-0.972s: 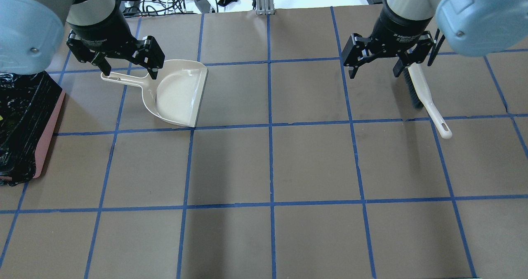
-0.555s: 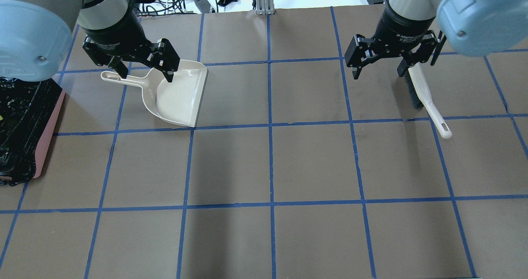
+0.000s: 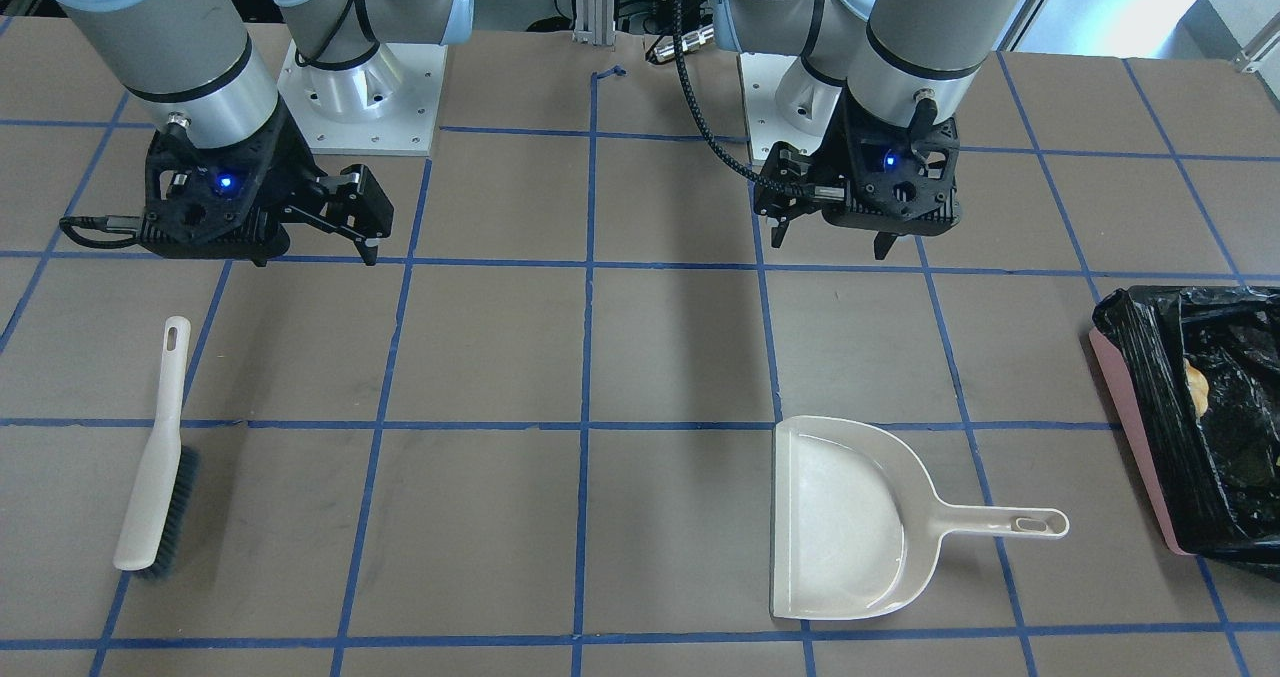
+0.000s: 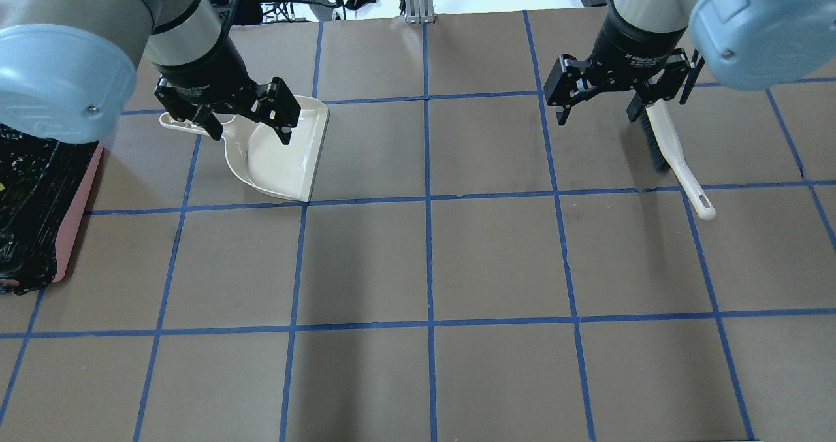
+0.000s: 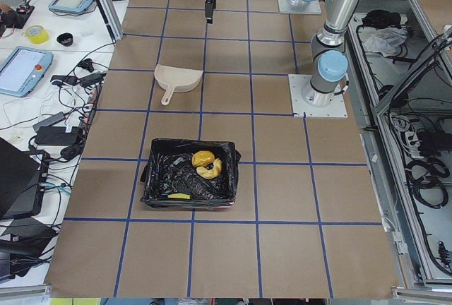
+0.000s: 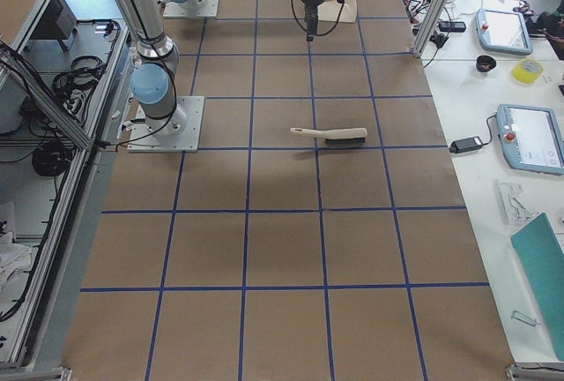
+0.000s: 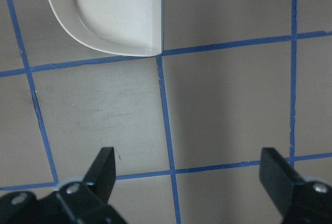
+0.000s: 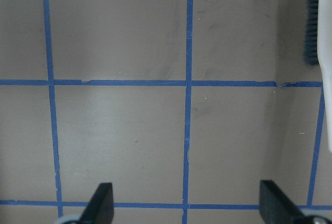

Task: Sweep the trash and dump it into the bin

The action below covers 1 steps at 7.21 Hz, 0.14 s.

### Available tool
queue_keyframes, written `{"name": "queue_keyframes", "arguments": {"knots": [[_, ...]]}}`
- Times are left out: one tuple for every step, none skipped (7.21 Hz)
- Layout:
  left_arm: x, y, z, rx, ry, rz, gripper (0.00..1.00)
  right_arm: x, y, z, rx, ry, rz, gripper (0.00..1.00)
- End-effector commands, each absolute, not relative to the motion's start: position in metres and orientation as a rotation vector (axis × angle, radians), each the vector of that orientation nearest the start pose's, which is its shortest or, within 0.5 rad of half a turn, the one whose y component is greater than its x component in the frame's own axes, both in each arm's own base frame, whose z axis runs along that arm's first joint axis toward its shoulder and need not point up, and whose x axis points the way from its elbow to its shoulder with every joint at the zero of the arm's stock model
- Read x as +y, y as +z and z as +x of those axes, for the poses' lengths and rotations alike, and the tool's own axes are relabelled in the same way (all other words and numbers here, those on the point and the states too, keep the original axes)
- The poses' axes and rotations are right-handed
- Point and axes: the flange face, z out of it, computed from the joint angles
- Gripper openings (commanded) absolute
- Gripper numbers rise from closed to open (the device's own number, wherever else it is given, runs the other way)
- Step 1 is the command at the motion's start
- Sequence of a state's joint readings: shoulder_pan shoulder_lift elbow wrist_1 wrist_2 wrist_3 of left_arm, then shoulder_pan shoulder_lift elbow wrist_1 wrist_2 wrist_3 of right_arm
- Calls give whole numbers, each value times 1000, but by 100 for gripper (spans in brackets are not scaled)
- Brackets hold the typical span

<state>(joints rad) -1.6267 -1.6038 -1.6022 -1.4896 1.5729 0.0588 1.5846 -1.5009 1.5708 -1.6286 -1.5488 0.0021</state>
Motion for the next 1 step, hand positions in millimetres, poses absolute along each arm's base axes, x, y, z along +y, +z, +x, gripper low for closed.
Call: {"name": "queue_keyframes", "arguments": {"knots": [[-499,461,-161,3135,-38,173,100,-518,458,143,3120,19,-14,100]]}}
